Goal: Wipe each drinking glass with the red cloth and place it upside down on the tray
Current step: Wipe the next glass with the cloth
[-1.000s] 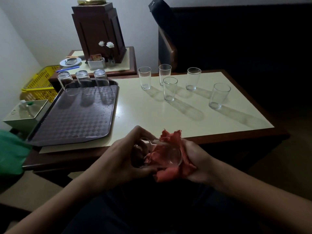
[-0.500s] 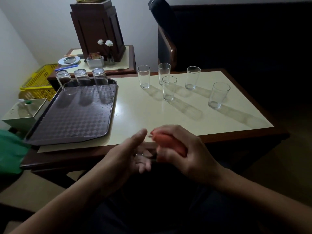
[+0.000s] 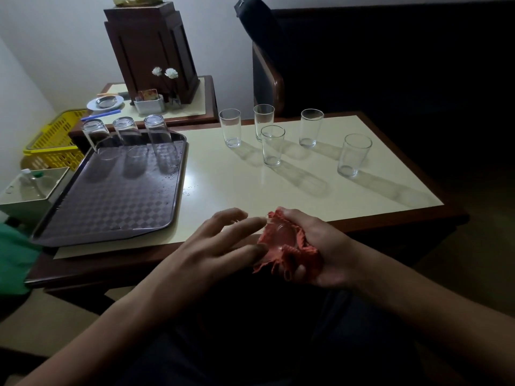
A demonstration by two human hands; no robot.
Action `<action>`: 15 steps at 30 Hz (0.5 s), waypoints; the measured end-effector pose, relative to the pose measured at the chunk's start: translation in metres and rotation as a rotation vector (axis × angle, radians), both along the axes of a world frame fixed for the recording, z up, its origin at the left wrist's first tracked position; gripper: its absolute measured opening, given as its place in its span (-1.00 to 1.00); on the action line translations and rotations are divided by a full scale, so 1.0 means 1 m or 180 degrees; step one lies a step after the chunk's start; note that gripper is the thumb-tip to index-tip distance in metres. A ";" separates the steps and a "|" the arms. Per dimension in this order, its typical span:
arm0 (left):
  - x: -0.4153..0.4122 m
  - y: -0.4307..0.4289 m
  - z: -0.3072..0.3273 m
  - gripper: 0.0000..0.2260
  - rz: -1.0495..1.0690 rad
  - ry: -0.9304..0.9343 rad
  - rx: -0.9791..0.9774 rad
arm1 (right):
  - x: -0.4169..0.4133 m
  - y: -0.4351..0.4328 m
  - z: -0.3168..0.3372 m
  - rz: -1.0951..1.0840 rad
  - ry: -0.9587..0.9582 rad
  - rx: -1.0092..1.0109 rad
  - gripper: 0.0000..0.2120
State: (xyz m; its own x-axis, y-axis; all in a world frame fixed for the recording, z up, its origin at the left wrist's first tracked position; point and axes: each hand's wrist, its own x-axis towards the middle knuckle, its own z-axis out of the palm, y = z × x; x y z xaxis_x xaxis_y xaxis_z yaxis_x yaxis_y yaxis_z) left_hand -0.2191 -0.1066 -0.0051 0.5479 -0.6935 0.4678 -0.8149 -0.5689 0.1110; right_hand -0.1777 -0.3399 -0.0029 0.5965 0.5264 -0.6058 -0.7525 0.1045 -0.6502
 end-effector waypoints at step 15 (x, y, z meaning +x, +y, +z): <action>-0.008 -0.017 0.022 -0.48 0.1649 0.4102 -0.3629 | -0.013 0.007 -0.016 -0.0858 -0.3065 -0.1021 -0.79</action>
State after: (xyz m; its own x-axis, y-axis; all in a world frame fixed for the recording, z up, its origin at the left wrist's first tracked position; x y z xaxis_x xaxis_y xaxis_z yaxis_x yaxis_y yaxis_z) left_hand -0.2271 -0.1233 0.0167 0.9505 -0.0248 -0.3097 0.3106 0.0910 0.9462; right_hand -0.1903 -0.3329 -0.0190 0.9740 0.2034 0.0994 0.1200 -0.0916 -0.9885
